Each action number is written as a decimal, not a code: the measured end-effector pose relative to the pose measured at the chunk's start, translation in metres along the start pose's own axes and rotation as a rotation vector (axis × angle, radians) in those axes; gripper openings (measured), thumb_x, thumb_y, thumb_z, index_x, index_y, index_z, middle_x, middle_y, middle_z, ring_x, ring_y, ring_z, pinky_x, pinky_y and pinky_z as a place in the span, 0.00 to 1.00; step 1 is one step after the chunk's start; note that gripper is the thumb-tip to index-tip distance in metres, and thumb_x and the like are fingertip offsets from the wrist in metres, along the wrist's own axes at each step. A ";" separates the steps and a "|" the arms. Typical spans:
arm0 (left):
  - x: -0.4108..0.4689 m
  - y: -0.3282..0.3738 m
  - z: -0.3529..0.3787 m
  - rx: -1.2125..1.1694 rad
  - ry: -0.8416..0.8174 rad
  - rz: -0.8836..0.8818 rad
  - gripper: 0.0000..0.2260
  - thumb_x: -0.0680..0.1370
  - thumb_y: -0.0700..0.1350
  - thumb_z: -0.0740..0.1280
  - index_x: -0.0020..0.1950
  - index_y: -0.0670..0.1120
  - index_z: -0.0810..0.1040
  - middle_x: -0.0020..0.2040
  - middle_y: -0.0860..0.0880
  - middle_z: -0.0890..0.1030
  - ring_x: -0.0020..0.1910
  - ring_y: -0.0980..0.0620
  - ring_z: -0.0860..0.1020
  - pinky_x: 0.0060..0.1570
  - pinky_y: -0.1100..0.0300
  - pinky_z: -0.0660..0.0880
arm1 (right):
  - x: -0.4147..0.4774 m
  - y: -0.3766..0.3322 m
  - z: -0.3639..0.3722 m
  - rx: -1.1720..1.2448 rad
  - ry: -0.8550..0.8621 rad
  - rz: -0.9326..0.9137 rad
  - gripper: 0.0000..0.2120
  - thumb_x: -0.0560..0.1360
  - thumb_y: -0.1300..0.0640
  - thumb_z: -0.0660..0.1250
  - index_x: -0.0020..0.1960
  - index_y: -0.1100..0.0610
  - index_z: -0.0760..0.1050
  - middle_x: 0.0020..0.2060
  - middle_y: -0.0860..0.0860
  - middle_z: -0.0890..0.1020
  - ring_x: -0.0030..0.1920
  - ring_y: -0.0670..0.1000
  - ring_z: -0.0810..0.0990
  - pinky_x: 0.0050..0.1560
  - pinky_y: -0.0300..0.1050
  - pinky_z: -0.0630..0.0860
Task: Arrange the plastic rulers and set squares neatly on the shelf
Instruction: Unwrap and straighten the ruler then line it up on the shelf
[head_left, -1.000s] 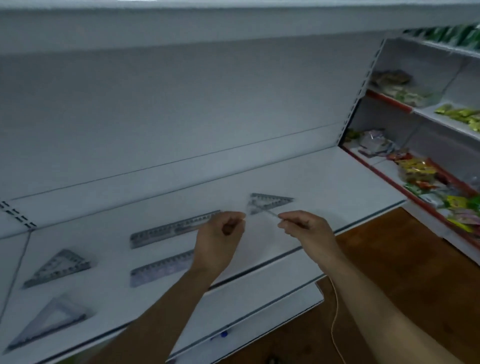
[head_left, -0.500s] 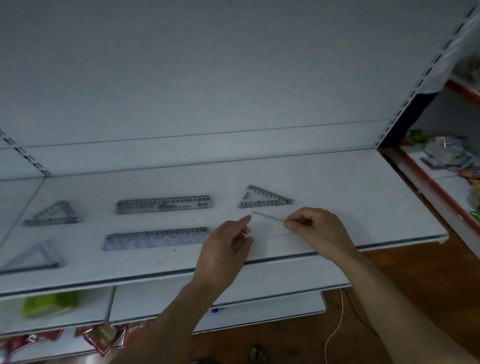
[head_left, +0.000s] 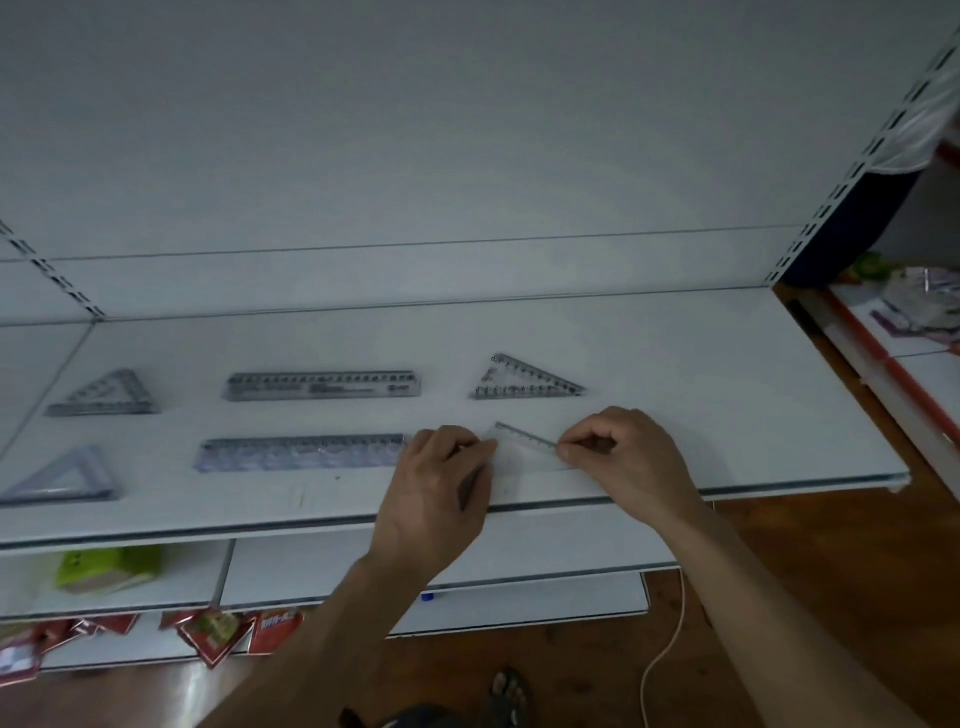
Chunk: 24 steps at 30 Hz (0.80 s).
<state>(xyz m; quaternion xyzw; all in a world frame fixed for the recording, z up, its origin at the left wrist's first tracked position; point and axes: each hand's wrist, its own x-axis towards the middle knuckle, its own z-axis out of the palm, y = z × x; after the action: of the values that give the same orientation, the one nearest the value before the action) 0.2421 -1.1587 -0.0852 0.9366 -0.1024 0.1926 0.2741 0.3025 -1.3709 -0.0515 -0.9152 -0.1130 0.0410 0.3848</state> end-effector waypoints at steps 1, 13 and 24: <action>0.000 0.000 0.000 -0.005 0.003 0.005 0.11 0.77 0.45 0.63 0.53 0.45 0.82 0.47 0.49 0.78 0.44 0.50 0.74 0.48 0.58 0.74 | 0.000 0.000 0.000 0.005 0.005 -0.006 0.01 0.70 0.54 0.74 0.40 0.48 0.83 0.37 0.42 0.80 0.44 0.37 0.75 0.42 0.26 0.68; 0.001 0.002 -0.003 -0.058 -0.017 -0.040 0.14 0.76 0.49 0.63 0.55 0.44 0.82 0.50 0.49 0.80 0.46 0.50 0.77 0.51 0.60 0.74 | -0.008 0.005 -0.003 0.113 0.058 0.020 0.03 0.71 0.54 0.73 0.42 0.47 0.83 0.40 0.39 0.81 0.47 0.38 0.76 0.45 0.25 0.68; 0.000 0.002 -0.004 -0.066 -0.016 -0.031 0.13 0.76 0.51 0.65 0.53 0.45 0.83 0.49 0.51 0.81 0.46 0.52 0.77 0.51 0.62 0.74 | -0.011 0.008 0.000 -0.003 0.038 -0.064 0.03 0.71 0.55 0.73 0.43 0.48 0.84 0.41 0.41 0.81 0.47 0.41 0.74 0.47 0.24 0.65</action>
<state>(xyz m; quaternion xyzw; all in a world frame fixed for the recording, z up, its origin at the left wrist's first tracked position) 0.2400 -1.1578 -0.0810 0.9302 -0.0963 0.1772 0.3068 0.2935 -1.3791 -0.0577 -0.9123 -0.1348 0.0109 0.3865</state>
